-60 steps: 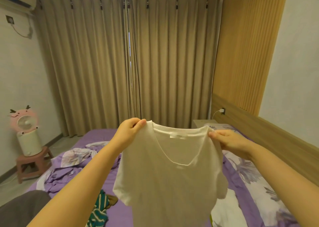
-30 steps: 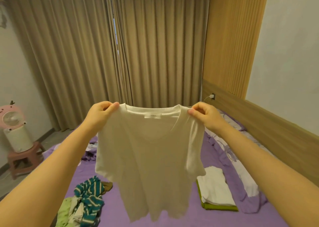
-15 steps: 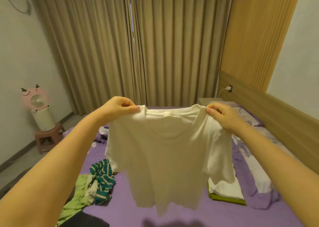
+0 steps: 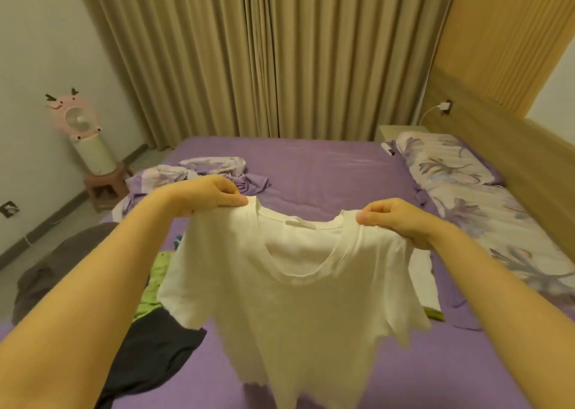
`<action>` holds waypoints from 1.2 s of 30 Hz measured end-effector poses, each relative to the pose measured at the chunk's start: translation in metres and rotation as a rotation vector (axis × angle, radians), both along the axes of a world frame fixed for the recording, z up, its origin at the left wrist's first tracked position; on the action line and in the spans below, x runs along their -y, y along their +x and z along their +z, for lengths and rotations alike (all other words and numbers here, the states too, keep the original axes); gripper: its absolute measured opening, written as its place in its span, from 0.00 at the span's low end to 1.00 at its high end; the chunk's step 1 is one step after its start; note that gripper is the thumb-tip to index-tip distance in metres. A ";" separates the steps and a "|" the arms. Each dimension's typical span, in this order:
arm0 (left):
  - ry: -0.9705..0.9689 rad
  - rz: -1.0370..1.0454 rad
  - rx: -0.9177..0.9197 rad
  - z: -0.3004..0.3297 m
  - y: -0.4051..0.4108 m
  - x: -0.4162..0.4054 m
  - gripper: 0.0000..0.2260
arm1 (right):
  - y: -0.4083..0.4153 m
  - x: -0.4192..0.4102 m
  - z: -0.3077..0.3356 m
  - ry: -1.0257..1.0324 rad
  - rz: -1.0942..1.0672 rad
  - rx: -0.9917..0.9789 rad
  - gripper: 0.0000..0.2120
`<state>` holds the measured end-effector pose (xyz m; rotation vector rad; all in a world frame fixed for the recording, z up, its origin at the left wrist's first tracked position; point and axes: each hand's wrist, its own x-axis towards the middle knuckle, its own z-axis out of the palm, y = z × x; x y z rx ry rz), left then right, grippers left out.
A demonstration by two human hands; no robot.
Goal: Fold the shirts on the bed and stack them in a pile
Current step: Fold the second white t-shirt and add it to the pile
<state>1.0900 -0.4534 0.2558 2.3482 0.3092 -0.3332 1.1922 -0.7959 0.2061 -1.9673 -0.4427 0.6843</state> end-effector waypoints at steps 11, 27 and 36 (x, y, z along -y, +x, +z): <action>0.007 0.245 -0.147 -0.281 -0.023 0.035 0.07 | -0.012 -0.017 -0.244 -0.326 0.008 -0.134 0.11; 0.524 -0.010 -0.001 -0.399 0.111 -0.051 0.12 | 0.075 -0.073 -0.360 -0.546 -0.184 0.208 0.13; 0.490 -0.251 -0.059 -0.519 0.144 -0.007 0.23 | 0.098 -0.095 -0.478 -0.672 -0.190 0.088 0.23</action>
